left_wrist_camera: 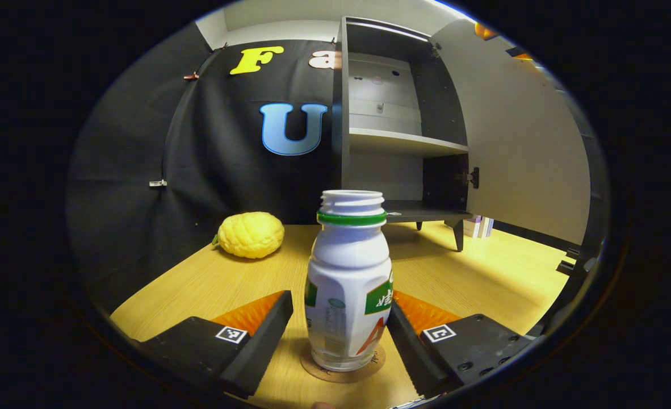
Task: Open the cabinet door with the right hand, grasp the bottle in the cabinet with the left hand and place it on the coaster, then close the cabinet door with the right hand.
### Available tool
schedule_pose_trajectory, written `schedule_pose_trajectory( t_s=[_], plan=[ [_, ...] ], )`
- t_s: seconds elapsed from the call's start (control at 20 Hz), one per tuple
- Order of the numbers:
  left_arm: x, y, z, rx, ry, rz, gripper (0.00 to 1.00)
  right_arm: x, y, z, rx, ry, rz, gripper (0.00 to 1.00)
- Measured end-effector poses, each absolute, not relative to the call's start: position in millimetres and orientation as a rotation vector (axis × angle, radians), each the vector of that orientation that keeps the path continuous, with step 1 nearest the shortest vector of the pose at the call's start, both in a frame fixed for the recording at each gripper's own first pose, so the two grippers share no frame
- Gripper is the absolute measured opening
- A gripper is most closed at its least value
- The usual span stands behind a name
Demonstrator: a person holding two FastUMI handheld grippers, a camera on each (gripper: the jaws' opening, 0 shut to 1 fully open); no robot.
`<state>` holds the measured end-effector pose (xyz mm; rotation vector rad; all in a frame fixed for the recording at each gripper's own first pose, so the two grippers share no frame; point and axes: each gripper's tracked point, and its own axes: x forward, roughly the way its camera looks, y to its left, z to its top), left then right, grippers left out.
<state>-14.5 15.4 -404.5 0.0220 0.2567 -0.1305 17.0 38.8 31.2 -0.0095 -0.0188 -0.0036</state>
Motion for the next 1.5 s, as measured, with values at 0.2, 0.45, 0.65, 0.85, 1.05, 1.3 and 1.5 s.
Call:
schedule_pose_trajectory(
  t_s=[0.2, 0.45, 0.65, 0.85, 1.05, 1.3, 1.5],
  plan=[
    [-26.1, 12.6, -393.1, 0.032, 0.274, -0.152, 0.96, 17.5, 43.2, 24.7, 0.015, -0.017, 0.024, 0.98],
    [-41.5, 10.2, -346.1, 0.043, 0.268, -0.178, 0.96, 14.2, 52.5, 17.1, 0.026, -0.014, 0.075, 0.97],
    [-47.4, 16.4, -284.5, 0.042, 0.25, -0.158, 0.96, 13.4, 55.7, 11.6, -0.008, -0.015, 0.089, 0.98],
    [-46.3, 23.8, -215.9, 0.039, 0.223, -0.108, 0.96, 10.2, 63.7, 1.1, 0.004, 0.017, 0.136, 0.97],
    [-42.0, 22.0, -156.9, 0.017, 0.21, -0.061, 0.96, 7.4, 53.2, -7.8, -0.038, 0.043, 0.129, 0.98],
    [-33.9, 14.7, -101.8, 0.001, 0.178, -0.003, 0.95, -10.6, 38.5, -3.6, -0.048, 0.026, 0.154, 0.98],
    [-24.5, 0.3, -86.5, 0.005, 0.163, 0.022, 0.96, -30.4, 11.6, -0.4, -0.018, 0.021, 0.173, 0.97]
  ],
)
